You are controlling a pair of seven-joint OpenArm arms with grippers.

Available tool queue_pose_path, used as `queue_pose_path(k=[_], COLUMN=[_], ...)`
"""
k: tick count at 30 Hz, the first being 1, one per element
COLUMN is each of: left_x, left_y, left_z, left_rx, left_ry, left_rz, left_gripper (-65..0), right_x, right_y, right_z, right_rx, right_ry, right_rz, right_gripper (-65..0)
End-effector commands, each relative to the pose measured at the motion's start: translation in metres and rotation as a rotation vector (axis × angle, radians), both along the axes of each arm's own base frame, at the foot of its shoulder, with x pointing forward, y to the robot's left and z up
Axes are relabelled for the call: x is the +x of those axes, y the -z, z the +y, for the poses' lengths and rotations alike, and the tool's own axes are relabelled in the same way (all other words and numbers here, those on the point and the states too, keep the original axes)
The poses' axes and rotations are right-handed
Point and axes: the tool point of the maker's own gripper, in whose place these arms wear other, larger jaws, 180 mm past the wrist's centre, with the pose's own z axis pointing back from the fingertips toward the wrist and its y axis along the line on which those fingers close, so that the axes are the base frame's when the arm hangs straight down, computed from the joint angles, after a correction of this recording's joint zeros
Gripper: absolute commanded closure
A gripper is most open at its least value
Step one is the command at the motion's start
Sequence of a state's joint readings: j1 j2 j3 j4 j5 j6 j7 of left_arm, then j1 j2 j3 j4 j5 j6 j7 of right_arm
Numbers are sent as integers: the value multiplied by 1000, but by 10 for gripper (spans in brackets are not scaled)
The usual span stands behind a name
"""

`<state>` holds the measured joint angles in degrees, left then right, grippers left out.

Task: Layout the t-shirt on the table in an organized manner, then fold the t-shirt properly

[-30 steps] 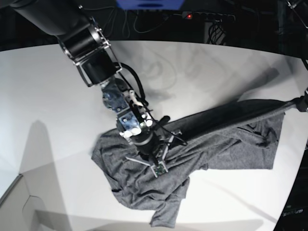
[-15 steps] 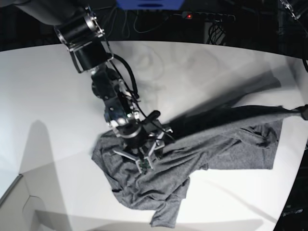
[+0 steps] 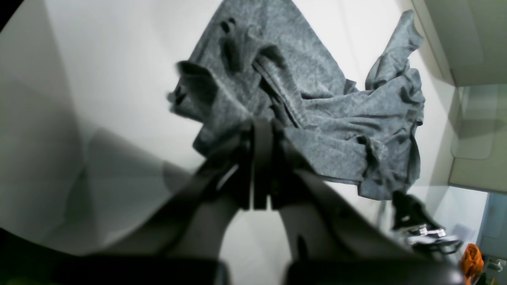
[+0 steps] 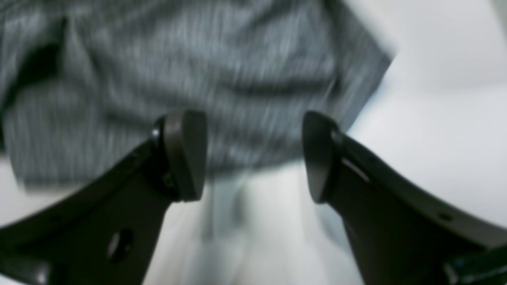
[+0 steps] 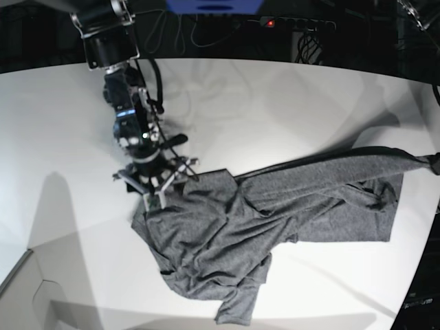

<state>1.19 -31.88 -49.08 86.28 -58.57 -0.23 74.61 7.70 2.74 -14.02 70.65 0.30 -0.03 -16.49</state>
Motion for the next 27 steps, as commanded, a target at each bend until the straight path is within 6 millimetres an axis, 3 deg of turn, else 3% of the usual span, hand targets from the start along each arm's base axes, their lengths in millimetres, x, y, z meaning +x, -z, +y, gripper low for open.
queue_pose_path(k=[1,5,9,13,17,19,23,27], left_x=[6,6,5,4,-7,-11,-21,-35], left_y=[-20,-21,-21,-20,-11,-10,1,15], left_z=[8,8,8,6,3,3,1,-1], left_rx=[27,25,22,26,11,5,-10,-15], left_ry=[-6,-5,-4,3,24,30,41,43], left_rz=[-47,-51,-49,-44,10,27,76,127], left_gripper=[-1,-1,-1,-1,-1,-1,-1,-1], right_x=[11,6,12,21,21,21,20,13], right_y=[-14,8,21,21,14,10,6,-8], right_z=[4,-2,-25,-70,-128,-145,-165,-159], right_rx=[13,-2,-53,-101,-135,-150,-185,-180], right_ry=[-5,4,20,84,190,216,228,216], right_rz=[-54,5,39,48,41,34,28,-15], right_gripper=[-384,-384,-383,-383,-383,-384,-384,-383])
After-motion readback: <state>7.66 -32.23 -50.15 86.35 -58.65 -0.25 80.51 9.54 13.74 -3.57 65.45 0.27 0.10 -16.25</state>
